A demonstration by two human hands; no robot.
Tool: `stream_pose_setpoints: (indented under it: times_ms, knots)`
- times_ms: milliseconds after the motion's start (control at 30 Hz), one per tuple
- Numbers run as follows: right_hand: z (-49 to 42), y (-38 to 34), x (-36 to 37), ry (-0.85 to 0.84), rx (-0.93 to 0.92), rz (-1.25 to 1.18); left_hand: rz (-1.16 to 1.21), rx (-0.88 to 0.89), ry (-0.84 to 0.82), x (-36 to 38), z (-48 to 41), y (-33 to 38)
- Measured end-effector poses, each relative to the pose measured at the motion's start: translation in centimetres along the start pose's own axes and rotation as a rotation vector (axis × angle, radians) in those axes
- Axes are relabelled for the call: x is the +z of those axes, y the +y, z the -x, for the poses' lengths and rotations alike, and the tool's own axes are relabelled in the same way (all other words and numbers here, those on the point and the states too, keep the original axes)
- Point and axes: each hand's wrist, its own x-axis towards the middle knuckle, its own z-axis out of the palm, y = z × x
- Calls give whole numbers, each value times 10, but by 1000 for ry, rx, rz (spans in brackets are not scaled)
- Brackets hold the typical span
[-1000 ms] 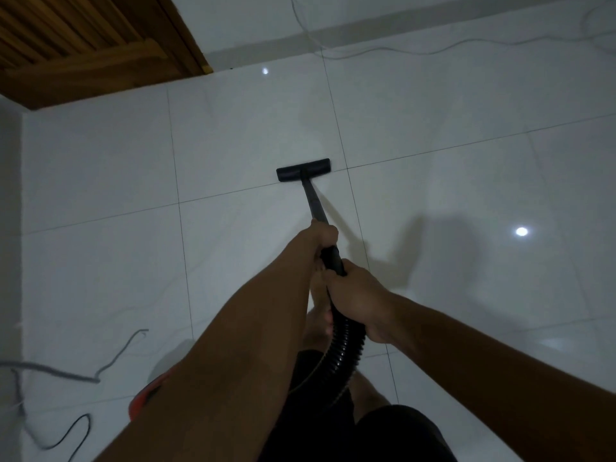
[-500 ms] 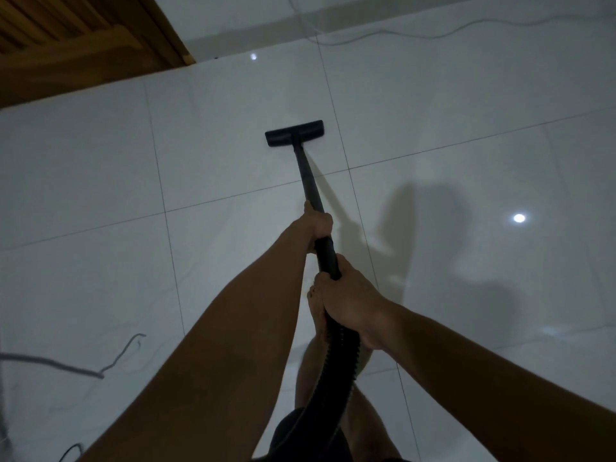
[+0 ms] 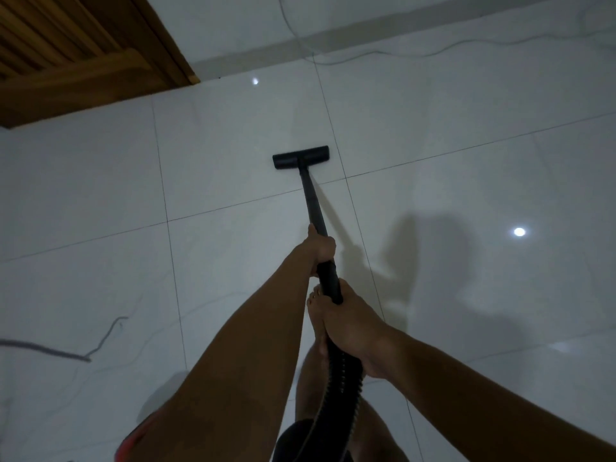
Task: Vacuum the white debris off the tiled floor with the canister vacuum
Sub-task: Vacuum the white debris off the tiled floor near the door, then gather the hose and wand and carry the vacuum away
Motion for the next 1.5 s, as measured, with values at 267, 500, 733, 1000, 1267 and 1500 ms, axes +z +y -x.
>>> stream_pose_setpoints:
  times_ms: [267,500,733,1000,1267,1500]
  knots:
    - [83,3,9,-27,-83,-42,-111,62,-40,1,84,-21]
    - [128,-9,56,94,-231,54,-38,127,-80,-39,167,-38]
    - [181,3,119,128,-414,92,-150,261,-237,-131,249,-105]
    - [201,27,206,128,-596,260,-59,480,-239,-246,346,-254]
    - [226,47,286,433,-861,596,88,834,61,-264,399,-399]
    - [255,98,360,481,-1036,604,104,823,255,-246,400,-467]
